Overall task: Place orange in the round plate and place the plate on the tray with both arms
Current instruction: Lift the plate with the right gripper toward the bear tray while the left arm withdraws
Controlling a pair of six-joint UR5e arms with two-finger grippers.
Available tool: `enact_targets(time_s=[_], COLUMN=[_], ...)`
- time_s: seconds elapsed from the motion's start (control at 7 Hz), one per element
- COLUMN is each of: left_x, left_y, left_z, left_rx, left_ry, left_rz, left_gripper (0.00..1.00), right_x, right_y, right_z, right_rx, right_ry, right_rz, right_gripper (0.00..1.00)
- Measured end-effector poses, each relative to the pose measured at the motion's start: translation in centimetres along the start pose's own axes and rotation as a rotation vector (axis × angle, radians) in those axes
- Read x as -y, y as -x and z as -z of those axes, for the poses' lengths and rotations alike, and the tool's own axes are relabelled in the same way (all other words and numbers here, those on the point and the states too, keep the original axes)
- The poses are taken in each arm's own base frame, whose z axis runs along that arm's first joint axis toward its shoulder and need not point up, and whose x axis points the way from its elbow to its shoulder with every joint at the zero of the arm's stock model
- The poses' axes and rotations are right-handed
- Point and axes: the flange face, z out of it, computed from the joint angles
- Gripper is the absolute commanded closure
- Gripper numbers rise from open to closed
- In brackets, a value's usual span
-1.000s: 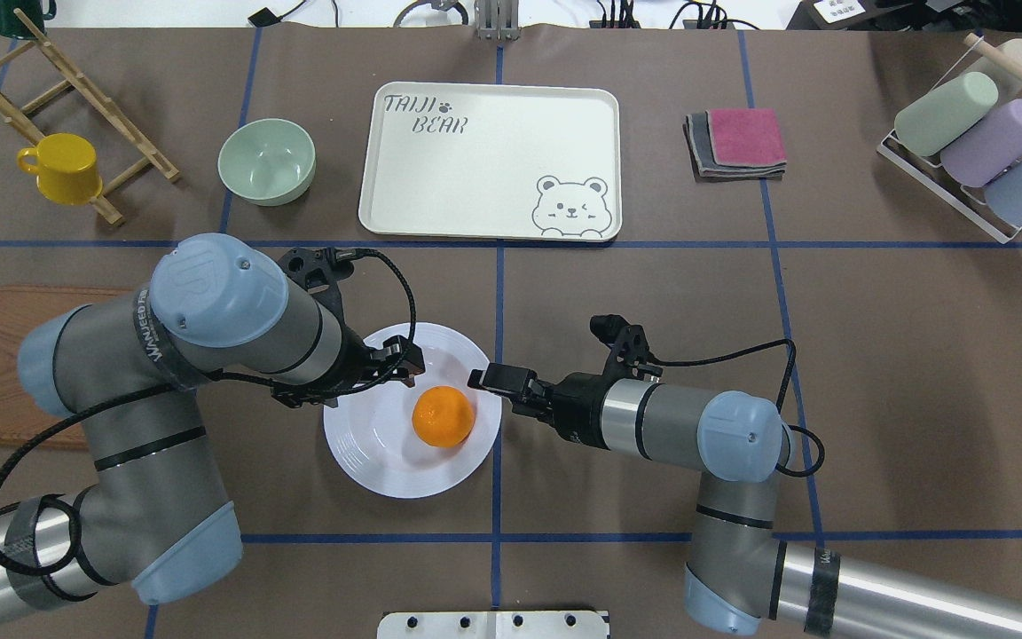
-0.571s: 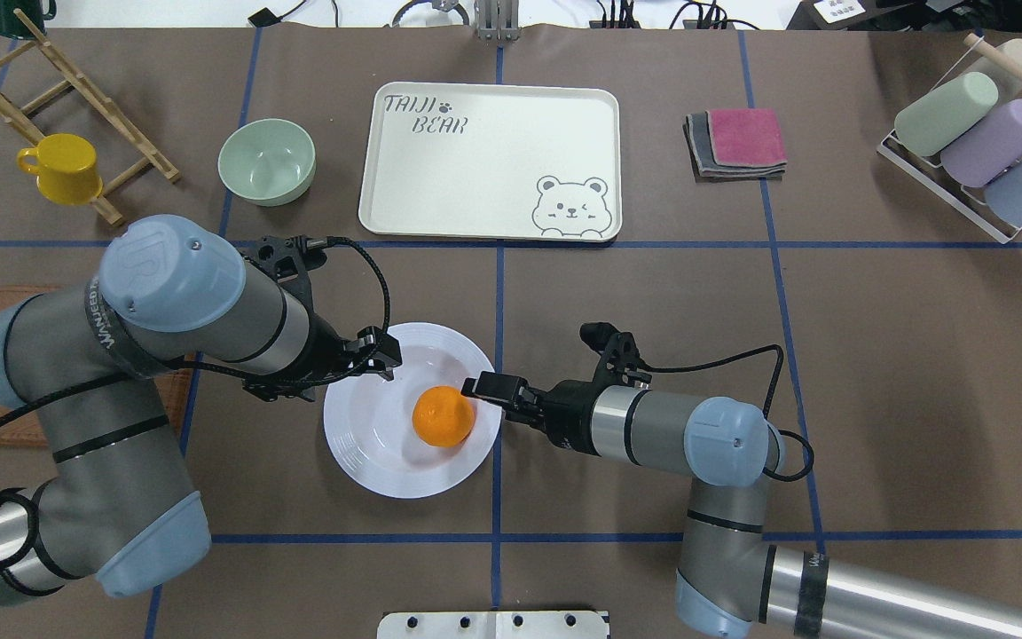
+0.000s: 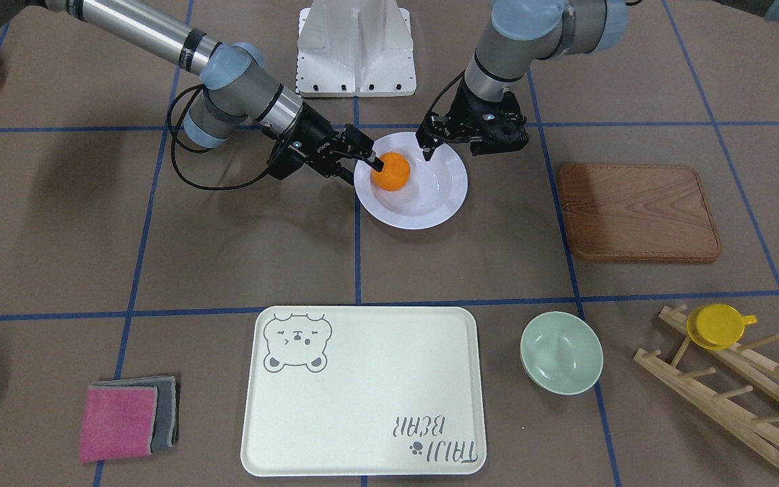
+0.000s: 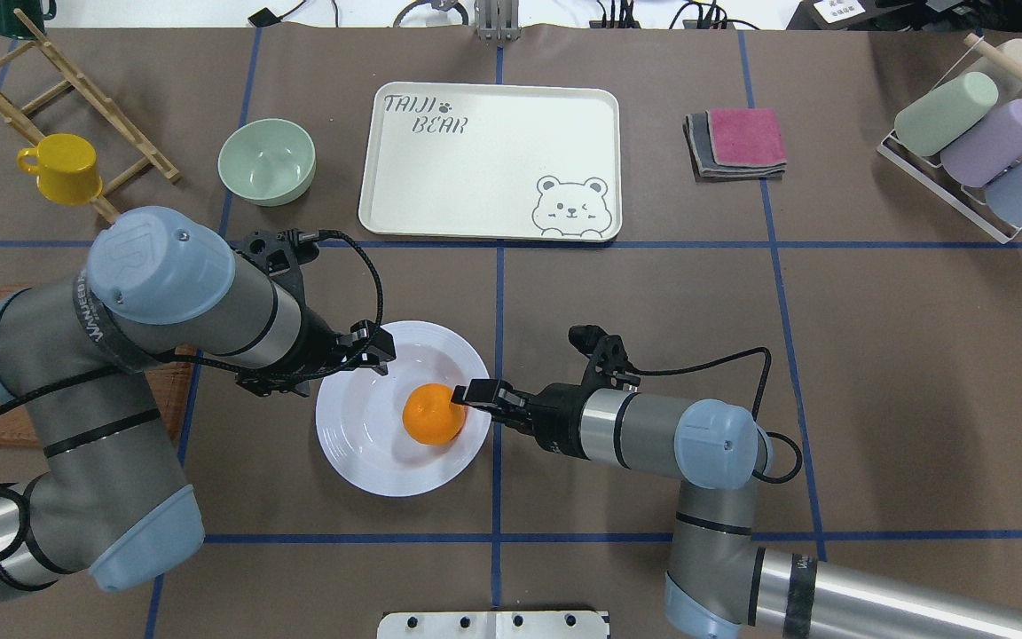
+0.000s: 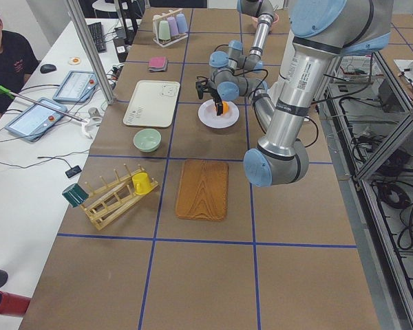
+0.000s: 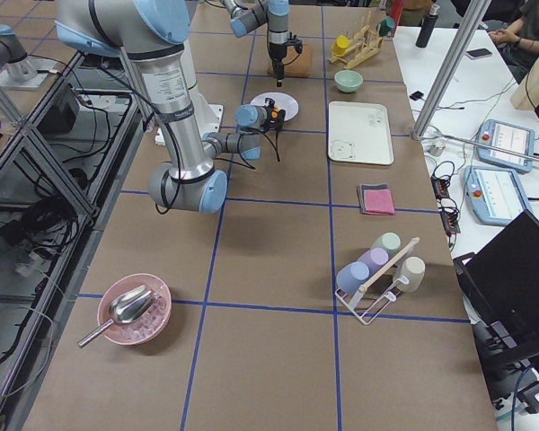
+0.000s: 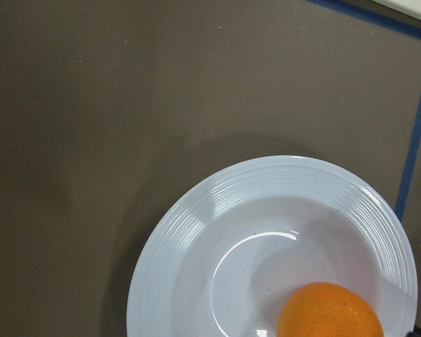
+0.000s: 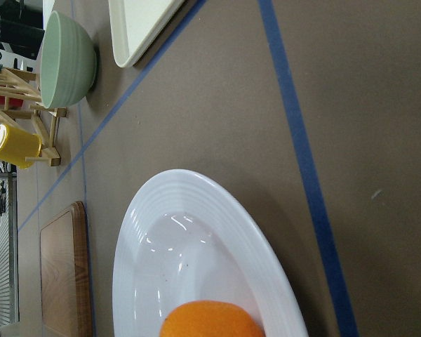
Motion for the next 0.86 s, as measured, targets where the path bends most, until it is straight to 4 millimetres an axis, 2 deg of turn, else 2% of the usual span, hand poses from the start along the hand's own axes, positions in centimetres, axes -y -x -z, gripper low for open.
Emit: enact_targets(time_s=[0.14,0.43,0.57,0.86], left_x=[0.2,0.8,1.6,4.3], left_y=[0.1,0.3,1.2,3.7], left_z=[0.1,0.7,2.0,6.2], left_rx=[-0.001,-0.006,-0.016,-0.057], left_ry=[-0.002,0.002,0.021,0.055], left_rz=[0.002,0.004,-0.012,-0.037], left_gripper=[0.03,0.02,0.02,0.02], right_x=[-0.1,-0.1,-0.1,-0.1], right_y=[0.5,1.3,1.7,2.4], right_z=[0.4,0.7,0.7,0.6], right_rx=[0.037,0.083,0.092,0.108], right_ry=[0.007,0.013,0.013,0.007], right_rz=[-0.010,-0.027,-0.030,-0.034], right_gripper=[1.00,1.00,1.00,1.00])
